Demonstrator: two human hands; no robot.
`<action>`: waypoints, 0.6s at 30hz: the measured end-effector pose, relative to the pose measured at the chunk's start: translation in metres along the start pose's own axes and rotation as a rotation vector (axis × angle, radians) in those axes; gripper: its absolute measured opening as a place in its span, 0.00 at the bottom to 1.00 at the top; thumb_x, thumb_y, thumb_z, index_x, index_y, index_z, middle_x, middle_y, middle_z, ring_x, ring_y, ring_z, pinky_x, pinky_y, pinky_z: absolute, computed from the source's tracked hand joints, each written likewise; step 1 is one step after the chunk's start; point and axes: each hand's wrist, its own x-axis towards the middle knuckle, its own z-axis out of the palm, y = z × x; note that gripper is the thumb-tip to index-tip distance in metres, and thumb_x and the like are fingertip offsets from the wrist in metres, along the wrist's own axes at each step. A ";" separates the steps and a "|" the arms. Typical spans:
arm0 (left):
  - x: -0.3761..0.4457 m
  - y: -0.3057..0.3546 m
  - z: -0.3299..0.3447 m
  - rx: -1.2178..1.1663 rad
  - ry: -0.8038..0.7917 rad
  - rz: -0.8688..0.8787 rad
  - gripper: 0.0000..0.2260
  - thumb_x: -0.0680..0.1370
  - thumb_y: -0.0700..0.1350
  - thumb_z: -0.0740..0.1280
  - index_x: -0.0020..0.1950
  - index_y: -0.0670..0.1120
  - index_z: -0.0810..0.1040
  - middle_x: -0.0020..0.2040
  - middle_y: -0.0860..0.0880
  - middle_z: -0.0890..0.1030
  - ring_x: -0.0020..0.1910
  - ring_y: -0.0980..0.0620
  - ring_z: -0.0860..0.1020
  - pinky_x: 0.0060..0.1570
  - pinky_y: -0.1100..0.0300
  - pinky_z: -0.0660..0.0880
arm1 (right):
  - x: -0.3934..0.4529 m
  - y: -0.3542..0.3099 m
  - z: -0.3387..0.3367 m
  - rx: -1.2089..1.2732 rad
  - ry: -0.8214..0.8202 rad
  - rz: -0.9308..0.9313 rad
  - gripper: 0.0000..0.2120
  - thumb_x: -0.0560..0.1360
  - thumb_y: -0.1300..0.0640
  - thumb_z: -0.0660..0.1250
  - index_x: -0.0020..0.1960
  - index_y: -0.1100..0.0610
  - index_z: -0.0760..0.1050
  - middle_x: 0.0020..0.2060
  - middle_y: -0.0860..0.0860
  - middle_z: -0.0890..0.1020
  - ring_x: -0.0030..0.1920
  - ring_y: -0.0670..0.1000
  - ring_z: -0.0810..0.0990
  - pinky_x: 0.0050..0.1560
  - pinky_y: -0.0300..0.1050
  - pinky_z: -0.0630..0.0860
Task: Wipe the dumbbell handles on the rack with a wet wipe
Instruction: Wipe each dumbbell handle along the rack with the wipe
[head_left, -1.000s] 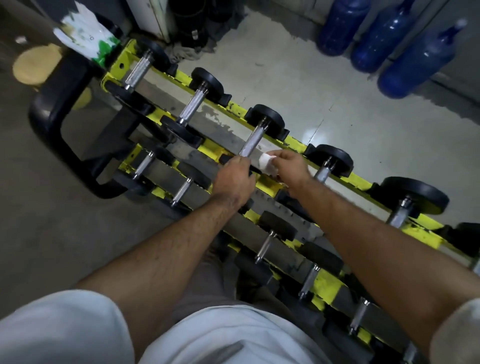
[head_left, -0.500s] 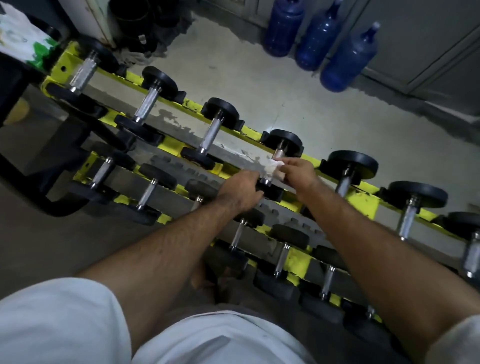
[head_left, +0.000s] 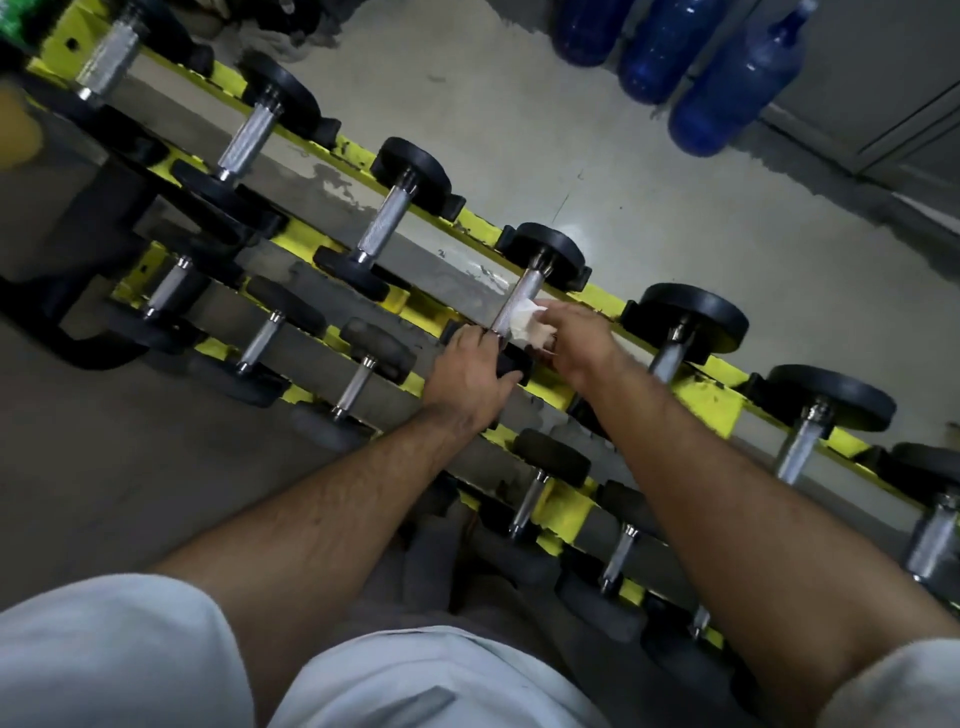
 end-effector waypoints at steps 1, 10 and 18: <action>0.000 0.002 0.004 0.003 0.023 -0.010 0.21 0.78 0.58 0.67 0.63 0.44 0.73 0.62 0.45 0.73 0.63 0.47 0.72 0.60 0.53 0.75 | 0.005 0.000 -0.003 -0.006 -0.014 0.003 0.09 0.78 0.68 0.65 0.46 0.57 0.80 0.45 0.56 0.82 0.40 0.53 0.80 0.34 0.43 0.78; 0.000 0.014 0.029 -0.030 0.146 -0.087 0.23 0.76 0.53 0.72 0.62 0.38 0.75 0.67 0.39 0.73 0.69 0.42 0.70 0.65 0.52 0.70 | 0.042 0.009 -0.021 -0.592 0.032 -0.633 0.07 0.79 0.60 0.66 0.51 0.50 0.81 0.44 0.43 0.84 0.44 0.44 0.81 0.45 0.42 0.79; 0.005 -0.004 0.032 -0.091 0.179 -0.084 0.25 0.74 0.61 0.65 0.58 0.41 0.76 0.61 0.44 0.75 0.66 0.44 0.74 0.58 0.50 0.77 | 0.088 0.013 -0.029 -0.987 -0.057 -1.343 0.16 0.80 0.62 0.59 0.62 0.60 0.81 0.65 0.55 0.80 0.69 0.55 0.76 0.70 0.47 0.71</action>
